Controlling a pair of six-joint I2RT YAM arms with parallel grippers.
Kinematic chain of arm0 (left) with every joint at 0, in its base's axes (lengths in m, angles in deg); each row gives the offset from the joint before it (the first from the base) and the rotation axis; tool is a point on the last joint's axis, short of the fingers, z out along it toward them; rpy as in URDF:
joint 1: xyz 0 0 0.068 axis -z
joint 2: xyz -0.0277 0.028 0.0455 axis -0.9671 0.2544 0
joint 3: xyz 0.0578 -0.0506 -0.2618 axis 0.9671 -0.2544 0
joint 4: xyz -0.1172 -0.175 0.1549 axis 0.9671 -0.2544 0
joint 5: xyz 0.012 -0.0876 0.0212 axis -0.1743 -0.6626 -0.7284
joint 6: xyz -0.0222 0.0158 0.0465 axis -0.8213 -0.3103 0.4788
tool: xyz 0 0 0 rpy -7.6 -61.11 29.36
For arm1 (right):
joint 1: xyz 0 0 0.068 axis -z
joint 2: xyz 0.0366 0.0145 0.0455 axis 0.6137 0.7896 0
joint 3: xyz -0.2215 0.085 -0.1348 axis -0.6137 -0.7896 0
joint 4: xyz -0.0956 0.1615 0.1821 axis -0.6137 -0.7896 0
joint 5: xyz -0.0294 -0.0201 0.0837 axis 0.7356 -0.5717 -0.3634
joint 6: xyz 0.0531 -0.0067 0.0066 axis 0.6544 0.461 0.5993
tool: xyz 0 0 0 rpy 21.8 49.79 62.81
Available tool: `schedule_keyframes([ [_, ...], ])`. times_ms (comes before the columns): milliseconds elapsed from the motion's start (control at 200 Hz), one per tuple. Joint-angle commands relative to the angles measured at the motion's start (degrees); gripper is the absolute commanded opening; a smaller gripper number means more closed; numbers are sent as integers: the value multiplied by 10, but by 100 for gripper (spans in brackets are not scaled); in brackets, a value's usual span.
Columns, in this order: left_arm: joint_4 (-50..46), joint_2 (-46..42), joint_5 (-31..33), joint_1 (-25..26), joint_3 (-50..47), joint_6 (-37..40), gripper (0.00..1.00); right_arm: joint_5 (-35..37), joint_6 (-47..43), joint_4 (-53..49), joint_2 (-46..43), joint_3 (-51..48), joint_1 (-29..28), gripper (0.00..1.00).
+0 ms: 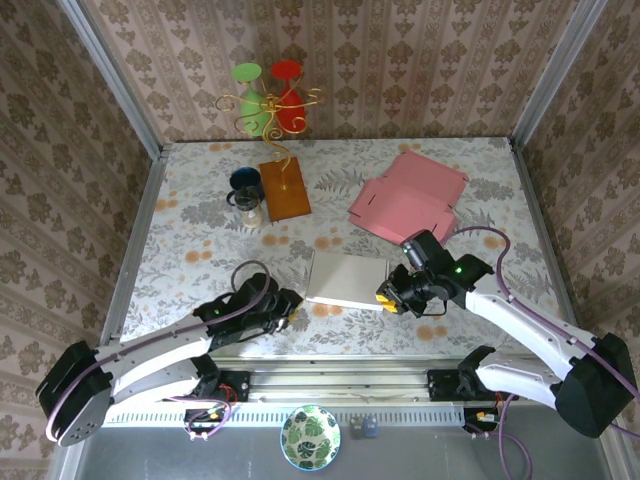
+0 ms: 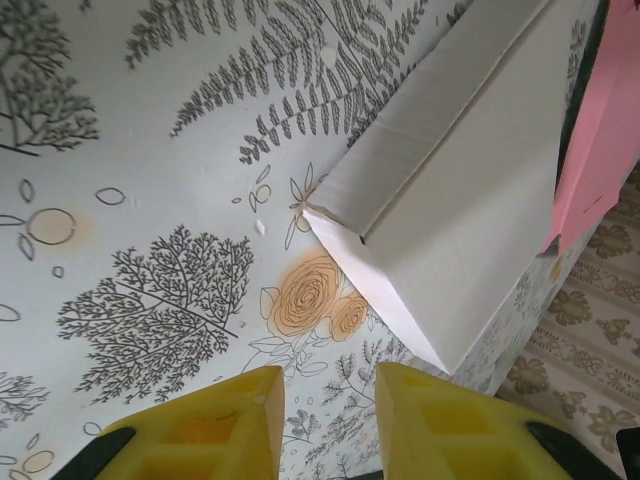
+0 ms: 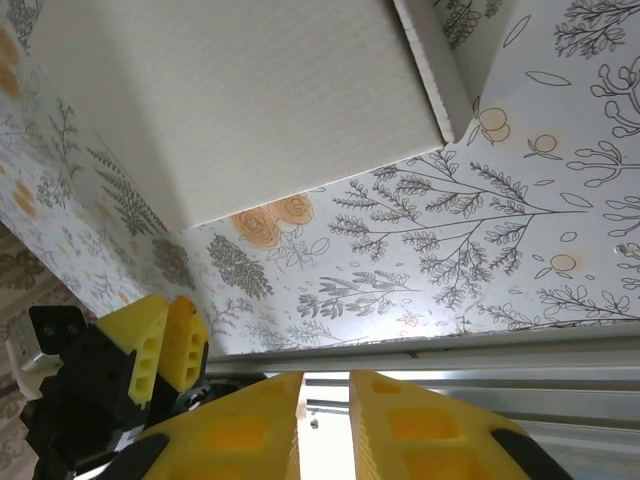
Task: Fold the paper box
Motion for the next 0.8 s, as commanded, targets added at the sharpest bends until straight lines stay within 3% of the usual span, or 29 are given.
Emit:
schedule_keyframes([
  [0,-14,-13,24,-5,-4,-8,31,-13,-39,-20,-3,-3,2,25],
  [90,-40,-11,28,-18,32,27,31,-1,-114,-39,15,9,29,35],
  [200,-72,14,26,-40,113,133,34,-11,-218,-21,41,16,74,45],
  [425,-182,131,15,-61,315,462,36,2,-391,-14,133,53,120,54],
  [505,-211,156,24,-61,366,538,36,3,-421,-1,164,58,125,55],
  [795,-174,160,14,-76,375,568,36,-19,-452,65,254,61,126,55],
])
